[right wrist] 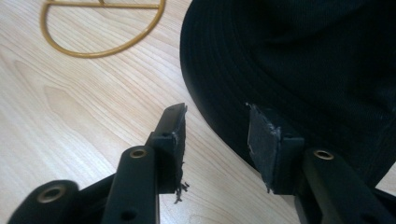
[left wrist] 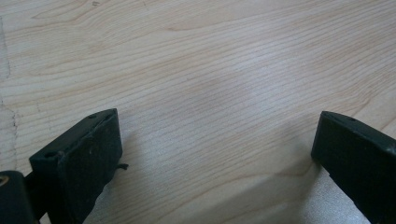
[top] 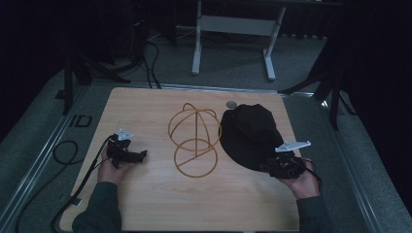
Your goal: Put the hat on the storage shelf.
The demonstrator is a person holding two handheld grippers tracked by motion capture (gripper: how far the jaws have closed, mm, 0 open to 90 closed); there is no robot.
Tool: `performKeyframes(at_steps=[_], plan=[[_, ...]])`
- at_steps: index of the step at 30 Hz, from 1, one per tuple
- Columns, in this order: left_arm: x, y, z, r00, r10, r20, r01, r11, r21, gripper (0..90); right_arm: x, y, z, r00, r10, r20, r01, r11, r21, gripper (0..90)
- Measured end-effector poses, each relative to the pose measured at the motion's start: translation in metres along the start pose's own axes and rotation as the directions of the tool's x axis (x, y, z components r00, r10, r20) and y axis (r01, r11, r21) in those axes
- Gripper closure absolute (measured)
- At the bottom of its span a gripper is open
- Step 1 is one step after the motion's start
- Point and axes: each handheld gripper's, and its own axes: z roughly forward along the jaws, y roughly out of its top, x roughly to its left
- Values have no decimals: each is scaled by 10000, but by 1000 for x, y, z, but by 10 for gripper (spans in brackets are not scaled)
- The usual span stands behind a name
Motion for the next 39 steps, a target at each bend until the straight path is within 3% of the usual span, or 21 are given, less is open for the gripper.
performKeyframes(at_steps=[6, 13, 25, 33, 39], plan=[[0, 0, 0, 10000, -3, 2, 3, 10000, 1, 20, -3, 7, -6, 9999, -86, 53, 86, 9999, 71, 533], [0, 0, 0, 10000, -6, -2, 6, 10000, 2, 20, -9, 16, -17, 9982, -275, 542, 271, 9996, 77, 577], [0, 0, 0, 10000, -2, 1, 2, 10000, 0, 20, -32, 30, -28, 9948, 34, 1020, -25, 10000, -95, 621], [0, 0, 0, 10000, -4, 1, 4, 10000, 2, 20, -42, 39, -27, 9897, 118, 1427, -114, 9999, -32, 611], [0, 0, 0, 10000, -4, 0, 4, 10000, 1, 20, -50, 47, -19, 9889, 193, 1470, -216, 9997, 144, 601]])
